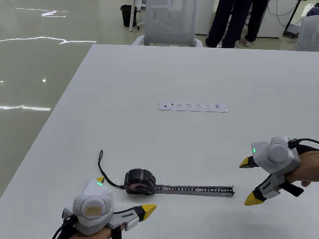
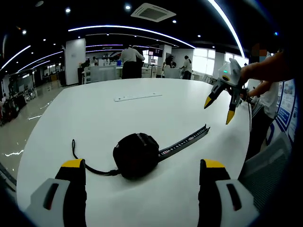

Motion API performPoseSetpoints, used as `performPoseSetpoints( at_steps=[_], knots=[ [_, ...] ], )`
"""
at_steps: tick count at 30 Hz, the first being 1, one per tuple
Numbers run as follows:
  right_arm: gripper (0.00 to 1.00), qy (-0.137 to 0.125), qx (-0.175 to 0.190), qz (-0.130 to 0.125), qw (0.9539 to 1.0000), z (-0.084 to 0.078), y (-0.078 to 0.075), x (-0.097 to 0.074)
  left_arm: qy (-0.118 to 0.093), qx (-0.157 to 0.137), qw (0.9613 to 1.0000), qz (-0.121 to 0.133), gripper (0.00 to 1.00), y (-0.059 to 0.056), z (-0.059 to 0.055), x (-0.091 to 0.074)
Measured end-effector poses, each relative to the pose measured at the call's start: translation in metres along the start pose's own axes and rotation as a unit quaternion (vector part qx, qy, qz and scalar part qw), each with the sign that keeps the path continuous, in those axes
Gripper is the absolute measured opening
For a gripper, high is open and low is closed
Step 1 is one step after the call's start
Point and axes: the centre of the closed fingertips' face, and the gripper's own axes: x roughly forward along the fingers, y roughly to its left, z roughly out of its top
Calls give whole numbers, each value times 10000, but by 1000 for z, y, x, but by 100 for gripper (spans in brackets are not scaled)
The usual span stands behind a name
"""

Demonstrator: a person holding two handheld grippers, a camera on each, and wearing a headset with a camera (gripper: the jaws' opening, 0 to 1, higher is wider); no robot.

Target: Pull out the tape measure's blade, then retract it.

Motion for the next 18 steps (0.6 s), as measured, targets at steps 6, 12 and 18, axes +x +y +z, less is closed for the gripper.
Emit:
performPoseSetpoints(
  at_steps=[6,12,18],
  knots=[
    [57,200,-8,231,9995,-5,-4,13,-81,22,9998,164,99,-4,5,11],
    [55,303,-10,275,9992,-9,-10,24,-42,76,9997,249,99,-11,1,22],
    [49,375,-17,350,9987,-11,-9,33,5,-34,9995,308,99,-11,-4,29]
  ],
)
